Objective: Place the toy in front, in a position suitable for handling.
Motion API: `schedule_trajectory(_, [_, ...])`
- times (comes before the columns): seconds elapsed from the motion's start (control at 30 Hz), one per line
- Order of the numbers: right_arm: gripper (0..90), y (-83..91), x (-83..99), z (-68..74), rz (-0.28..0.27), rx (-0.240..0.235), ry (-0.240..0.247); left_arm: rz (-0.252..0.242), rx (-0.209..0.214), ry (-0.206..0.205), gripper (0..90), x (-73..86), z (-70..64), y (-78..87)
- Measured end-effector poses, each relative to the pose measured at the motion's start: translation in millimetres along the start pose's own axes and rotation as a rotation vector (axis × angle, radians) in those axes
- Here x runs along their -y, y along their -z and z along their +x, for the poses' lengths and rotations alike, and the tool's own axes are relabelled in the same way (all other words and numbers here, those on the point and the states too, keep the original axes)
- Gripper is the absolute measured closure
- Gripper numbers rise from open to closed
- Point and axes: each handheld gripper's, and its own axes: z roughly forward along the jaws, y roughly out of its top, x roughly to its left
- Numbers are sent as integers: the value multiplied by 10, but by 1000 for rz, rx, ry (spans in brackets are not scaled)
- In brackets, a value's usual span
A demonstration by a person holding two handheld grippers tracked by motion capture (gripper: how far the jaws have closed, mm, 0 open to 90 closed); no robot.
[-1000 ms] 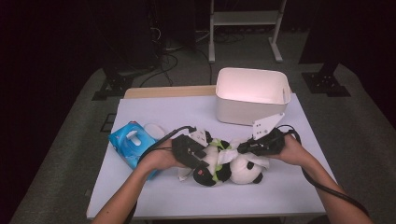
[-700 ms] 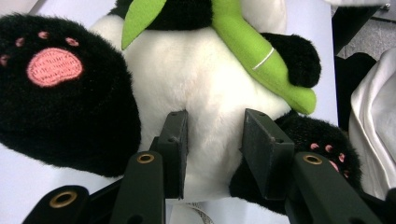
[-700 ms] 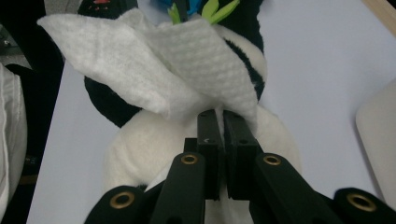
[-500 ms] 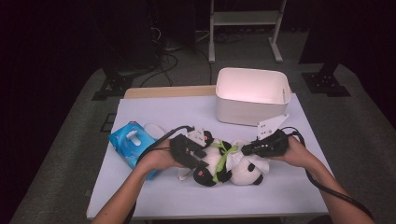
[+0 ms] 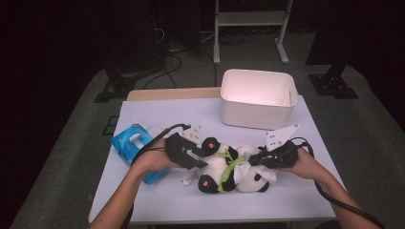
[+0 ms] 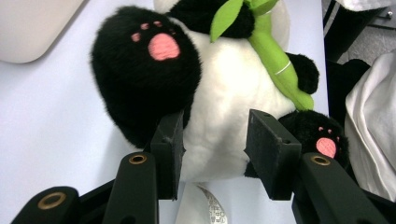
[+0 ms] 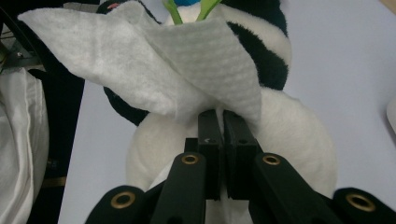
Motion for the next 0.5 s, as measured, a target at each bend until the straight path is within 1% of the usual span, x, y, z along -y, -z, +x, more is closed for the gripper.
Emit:
schedule_trajectory(0.03, [860,1,3,0,-2,-1,1,-5,-7,6,558,4,2,10])
schedule_trajectory(0.07, [860,0,4,0,-3,-1,1,2,-14,3,558,6,10,24])
schedule_trajectory(0.1, [860,-3,2,1,-3,1,0,-3,-20,12,555,8,8,26])
schedule_trajectory(0.17, [860,-10,-7,0,-2,6,5,-9,-15,27,552,5,13,1])
schedule_trajectory(0.2, [860,-16,-14,0,-1,7,3,0,-4,27,552,0,9,-36])
schedule_trajectory(0.23, [860,-23,-21,-4,1,12,6,16,5,18,552,-6,3,-86])
schedule_trajectory(0.3, [860,-37,-37,-10,4,19,11,39,21,13,552,-19,-24,-215])
schedule_trajectory(0.37, [860,-38,-45,-13,11,32,15,53,-2,-4,541,-33,-37,-281])
schedule_trajectory(0.4, [860,-37,-44,-21,12,40,19,48,-3,2,541,-37,-30,-272])
schedule_trajectory(0.5, [859,-12,-30,-39,11,40,10,35,-4,9,545,-30,-14,-207])
